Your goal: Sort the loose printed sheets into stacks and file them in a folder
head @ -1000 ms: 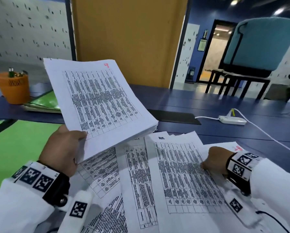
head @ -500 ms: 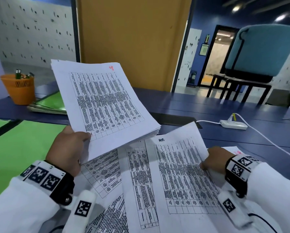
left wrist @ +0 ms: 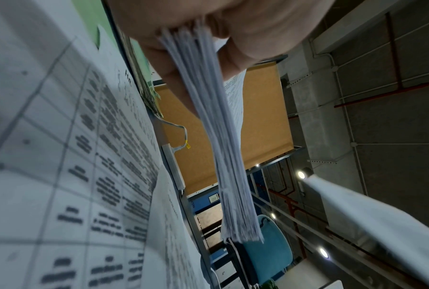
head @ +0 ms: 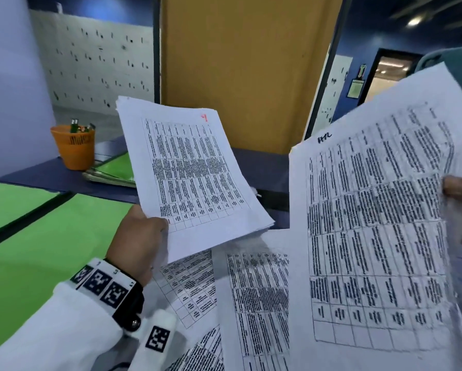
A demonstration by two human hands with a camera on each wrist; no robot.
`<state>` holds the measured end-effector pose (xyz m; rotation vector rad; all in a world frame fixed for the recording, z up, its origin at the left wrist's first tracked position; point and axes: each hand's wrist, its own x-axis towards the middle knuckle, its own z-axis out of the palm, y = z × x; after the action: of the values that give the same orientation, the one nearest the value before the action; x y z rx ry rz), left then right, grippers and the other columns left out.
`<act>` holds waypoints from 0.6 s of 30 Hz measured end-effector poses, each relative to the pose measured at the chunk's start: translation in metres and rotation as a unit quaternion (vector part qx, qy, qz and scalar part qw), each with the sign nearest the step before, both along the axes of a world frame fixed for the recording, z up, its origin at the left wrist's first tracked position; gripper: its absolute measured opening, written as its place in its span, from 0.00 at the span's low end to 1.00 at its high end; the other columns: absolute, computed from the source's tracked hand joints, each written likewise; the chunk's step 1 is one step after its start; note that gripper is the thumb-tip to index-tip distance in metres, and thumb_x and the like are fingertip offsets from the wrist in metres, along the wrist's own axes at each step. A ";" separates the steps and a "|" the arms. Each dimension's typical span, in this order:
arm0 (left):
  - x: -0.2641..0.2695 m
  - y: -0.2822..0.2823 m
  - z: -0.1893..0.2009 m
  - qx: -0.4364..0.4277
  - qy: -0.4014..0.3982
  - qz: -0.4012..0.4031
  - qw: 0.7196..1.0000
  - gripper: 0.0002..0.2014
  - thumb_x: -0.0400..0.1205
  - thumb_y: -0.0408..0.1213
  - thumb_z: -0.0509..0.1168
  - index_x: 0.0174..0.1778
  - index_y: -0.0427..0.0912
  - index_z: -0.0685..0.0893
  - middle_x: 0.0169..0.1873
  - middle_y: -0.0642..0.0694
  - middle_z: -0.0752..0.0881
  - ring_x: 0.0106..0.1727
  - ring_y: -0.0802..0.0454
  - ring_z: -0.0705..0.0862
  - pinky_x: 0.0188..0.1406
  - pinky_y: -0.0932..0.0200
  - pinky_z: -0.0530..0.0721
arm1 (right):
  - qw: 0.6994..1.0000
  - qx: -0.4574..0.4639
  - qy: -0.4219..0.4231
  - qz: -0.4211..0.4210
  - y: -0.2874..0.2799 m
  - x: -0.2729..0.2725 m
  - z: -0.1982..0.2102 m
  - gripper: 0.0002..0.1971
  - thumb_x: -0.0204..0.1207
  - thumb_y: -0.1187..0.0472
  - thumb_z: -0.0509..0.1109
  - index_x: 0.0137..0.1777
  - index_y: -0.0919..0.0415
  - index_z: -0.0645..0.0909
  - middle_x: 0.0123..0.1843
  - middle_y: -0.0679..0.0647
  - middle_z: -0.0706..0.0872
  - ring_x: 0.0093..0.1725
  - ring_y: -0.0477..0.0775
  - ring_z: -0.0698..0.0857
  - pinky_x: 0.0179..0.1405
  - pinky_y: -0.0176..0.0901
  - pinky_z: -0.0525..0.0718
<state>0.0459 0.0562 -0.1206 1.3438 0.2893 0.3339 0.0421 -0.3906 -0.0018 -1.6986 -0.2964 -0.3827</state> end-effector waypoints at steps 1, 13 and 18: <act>0.000 -0.001 0.001 0.006 0.005 -0.011 1.000 0.17 0.82 0.18 0.58 0.62 0.36 0.83 0.55 0.40 0.92 0.55 0.38 0.90 0.50 0.44 0.89 | 0.999 0.030 0.015 0.025 0.007 -0.002 0.005 0.22 0.80 0.71 0.65 0.72 0.54 0.80 0.65 0.62 0.87 0.53 0.53 0.92 0.51 0.64 0.89; -0.022 -0.032 -0.003 -0.016 0.016 -0.274 0.962 0.23 0.71 0.24 0.68 0.64 0.30 0.87 0.59 0.25 0.90 0.61 0.25 0.89 0.65 0.28 0.85 | 0.960 -0.050 0.254 -0.109 0.132 0.038 -0.062 0.09 0.75 0.67 0.73 0.54 0.68 0.84 0.47 0.67 0.90 0.44 0.65 0.89 0.52 0.64 0.90; -0.024 -0.035 -0.001 -0.017 0.003 -0.321 0.947 0.21 0.77 0.11 0.57 0.59 0.28 0.89 0.60 0.23 0.88 0.59 0.25 0.89 0.60 0.31 0.87 | 0.953 -0.019 0.276 -0.120 0.136 0.044 -0.075 0.04 0.77 0.63 0.73 0.46 0.64 0.84 0.43 0.63 0.88 0.35 0.59 0.88 0.47 0.57 0.89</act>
<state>0.0214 0.0208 -0.1220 1.3296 -0.1464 -0.2231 0.0866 -0.2549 -0.0771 -1.8084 0.3179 -0.0657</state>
